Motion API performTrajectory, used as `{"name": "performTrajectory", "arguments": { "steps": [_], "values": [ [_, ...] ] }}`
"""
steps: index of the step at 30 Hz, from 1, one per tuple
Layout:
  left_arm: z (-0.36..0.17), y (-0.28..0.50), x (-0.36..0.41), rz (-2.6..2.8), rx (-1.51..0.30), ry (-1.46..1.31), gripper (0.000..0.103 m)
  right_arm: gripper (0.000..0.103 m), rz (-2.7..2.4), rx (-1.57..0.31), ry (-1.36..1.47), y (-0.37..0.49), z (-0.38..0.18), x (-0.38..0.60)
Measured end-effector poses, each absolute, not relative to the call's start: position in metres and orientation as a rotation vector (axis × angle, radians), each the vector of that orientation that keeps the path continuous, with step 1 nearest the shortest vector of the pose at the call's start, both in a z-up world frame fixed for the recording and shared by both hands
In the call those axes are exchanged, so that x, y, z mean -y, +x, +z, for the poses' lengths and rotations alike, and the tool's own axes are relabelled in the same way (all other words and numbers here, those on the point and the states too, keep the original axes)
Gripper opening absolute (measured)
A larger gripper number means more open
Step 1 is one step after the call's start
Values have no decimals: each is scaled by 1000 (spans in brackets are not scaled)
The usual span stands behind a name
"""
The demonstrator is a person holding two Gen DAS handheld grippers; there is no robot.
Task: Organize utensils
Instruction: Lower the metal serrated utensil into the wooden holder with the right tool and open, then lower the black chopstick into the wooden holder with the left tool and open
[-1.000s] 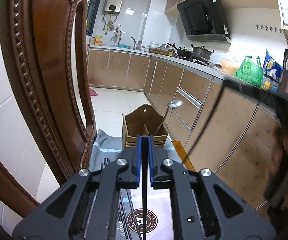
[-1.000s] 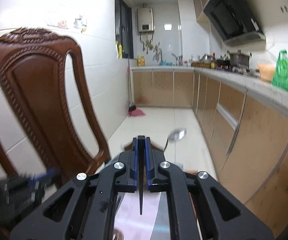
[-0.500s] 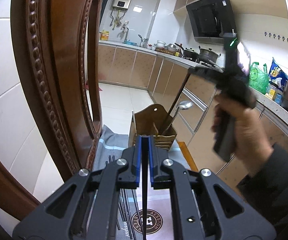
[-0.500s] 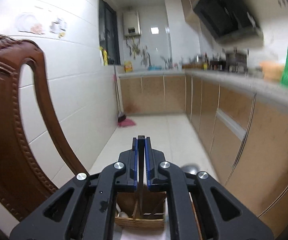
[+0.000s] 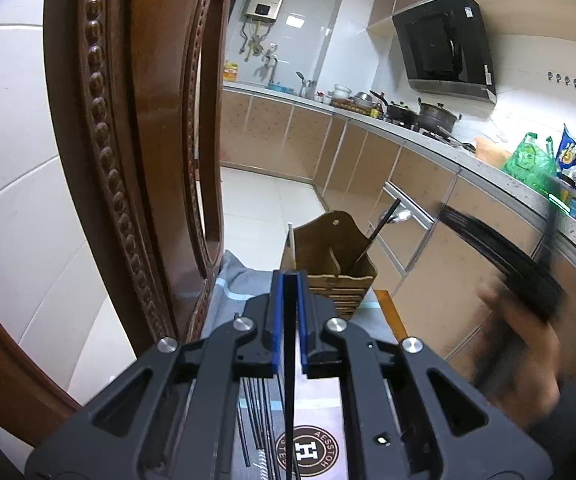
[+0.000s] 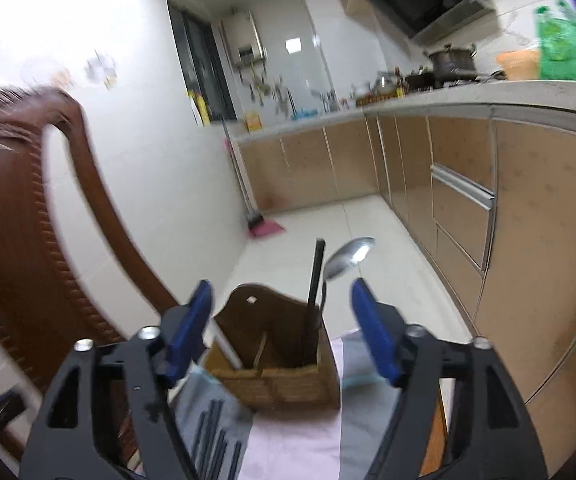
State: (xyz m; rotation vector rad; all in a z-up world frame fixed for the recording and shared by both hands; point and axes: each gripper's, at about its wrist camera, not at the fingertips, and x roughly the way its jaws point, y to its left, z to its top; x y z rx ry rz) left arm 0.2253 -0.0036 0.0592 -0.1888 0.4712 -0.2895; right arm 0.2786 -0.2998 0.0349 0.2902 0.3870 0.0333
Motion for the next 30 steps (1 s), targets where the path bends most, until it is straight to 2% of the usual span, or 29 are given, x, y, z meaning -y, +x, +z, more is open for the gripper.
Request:
{"name": "performTrajectory", "arguments": {
  "steps": [1,5,8,12,20,27,30],
  "values": [
    [59,225,6,-279,-466,-184,6,87,21,-354,307,254,31,305],
    [61,234,14,-280,-455,-184,6,89,-28,-323,393,174,-15,327],
    [71,250,19,-273,-448,-215,6,89,4,-409,416,179,-35,328],
    [100,285,32,-251,-406,-255,6,89,10,-403,367,187,-42,326],
    [161,357,64,-165,-226,-253,6,89,-1,-408,446,195,-52,359],
    [140,417,73,-145,-173,-296,6,89,-6,-423,493,198,-58,374],
    [115,438,75,-141,-231,-329,6,89,-1,-427,488,198,-58,374]
  ]
}}
